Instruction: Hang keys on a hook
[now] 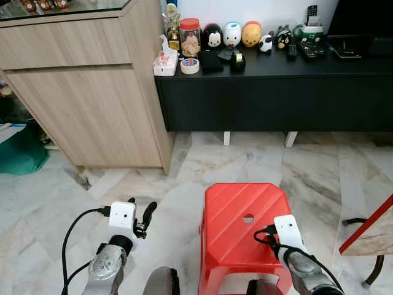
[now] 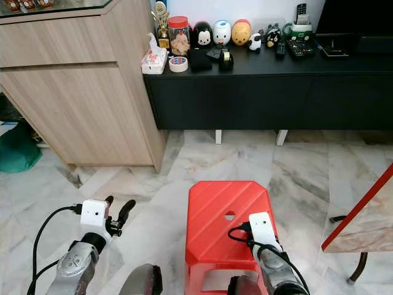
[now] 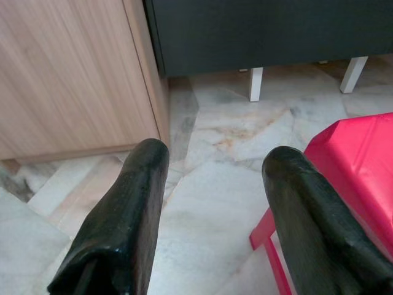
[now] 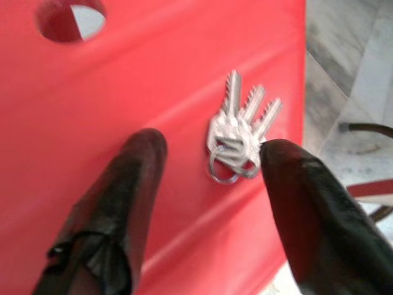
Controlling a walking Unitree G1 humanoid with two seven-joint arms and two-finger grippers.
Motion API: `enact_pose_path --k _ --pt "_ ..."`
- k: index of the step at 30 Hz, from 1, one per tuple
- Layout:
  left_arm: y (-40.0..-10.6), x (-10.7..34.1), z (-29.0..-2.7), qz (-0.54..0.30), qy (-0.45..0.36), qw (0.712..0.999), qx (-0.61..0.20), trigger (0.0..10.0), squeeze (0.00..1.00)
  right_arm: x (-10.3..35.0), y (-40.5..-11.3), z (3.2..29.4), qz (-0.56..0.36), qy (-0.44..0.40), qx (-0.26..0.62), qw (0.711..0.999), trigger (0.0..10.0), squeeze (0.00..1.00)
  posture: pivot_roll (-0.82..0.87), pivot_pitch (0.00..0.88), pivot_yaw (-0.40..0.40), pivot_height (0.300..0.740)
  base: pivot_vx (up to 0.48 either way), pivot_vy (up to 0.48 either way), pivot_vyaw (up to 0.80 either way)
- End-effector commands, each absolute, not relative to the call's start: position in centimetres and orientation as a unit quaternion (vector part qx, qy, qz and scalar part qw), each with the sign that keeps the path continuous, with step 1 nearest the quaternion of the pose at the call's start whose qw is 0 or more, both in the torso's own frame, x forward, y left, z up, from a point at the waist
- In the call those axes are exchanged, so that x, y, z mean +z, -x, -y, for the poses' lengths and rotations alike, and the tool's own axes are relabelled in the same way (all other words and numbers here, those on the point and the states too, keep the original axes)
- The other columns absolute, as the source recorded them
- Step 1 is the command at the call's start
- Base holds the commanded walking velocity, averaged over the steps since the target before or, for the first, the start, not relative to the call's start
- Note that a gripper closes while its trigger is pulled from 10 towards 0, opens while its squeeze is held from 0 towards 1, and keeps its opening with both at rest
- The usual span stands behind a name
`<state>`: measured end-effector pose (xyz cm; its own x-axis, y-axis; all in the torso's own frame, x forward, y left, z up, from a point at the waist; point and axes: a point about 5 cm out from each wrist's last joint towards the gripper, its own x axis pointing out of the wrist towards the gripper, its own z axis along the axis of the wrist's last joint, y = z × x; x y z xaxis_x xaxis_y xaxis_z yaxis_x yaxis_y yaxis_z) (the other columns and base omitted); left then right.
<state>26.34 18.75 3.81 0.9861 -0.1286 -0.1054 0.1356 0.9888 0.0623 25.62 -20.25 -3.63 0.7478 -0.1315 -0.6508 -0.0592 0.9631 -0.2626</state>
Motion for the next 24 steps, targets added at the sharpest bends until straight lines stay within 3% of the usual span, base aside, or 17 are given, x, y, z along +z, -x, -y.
enact_pose_path --k 1,22,23,24 --pt "-26.2 3.8 -19.3 -0.056 -0.043 0.995 -0.064 10.0 0.0 -3.9 -25.2 20.5 -0.368 0.136 -0.03 0.919 10.0 0.0 0.08 0.07 0.052 0.628 0.0 0.0 0.0" --pt "-25.8 3.9 -19.6 -0.058 -0.051 0.995 -0.067 10.0 0.0 -4.5 -24.2 21.5 -0.392 0.122 -0.067 0.909 10.0 0.0 0.1 0.091 0.07 0.628 0.0 0.0 0.0" --pt "-25.8 4.0 -19.6 -0.058 -0.052 0.995 -0.067 10.0 0.0 -4.6 -24.1 21.7 -0.394 0.116 -0.078 0.908 9.3 0.0 0.1 0.092 0.073 0.628 0.0 0.0 0.0" --pt "-25.8 4.0 -19.6 -0.058 -0.053 0.995 -0.067 10.0 0.0 -4.6 -24.0 21.8 -0.396 0.112 -0.084 0.908 7.7 0.0 0.1 0.092 0.073 0.628 0.0 0.0 0.0"
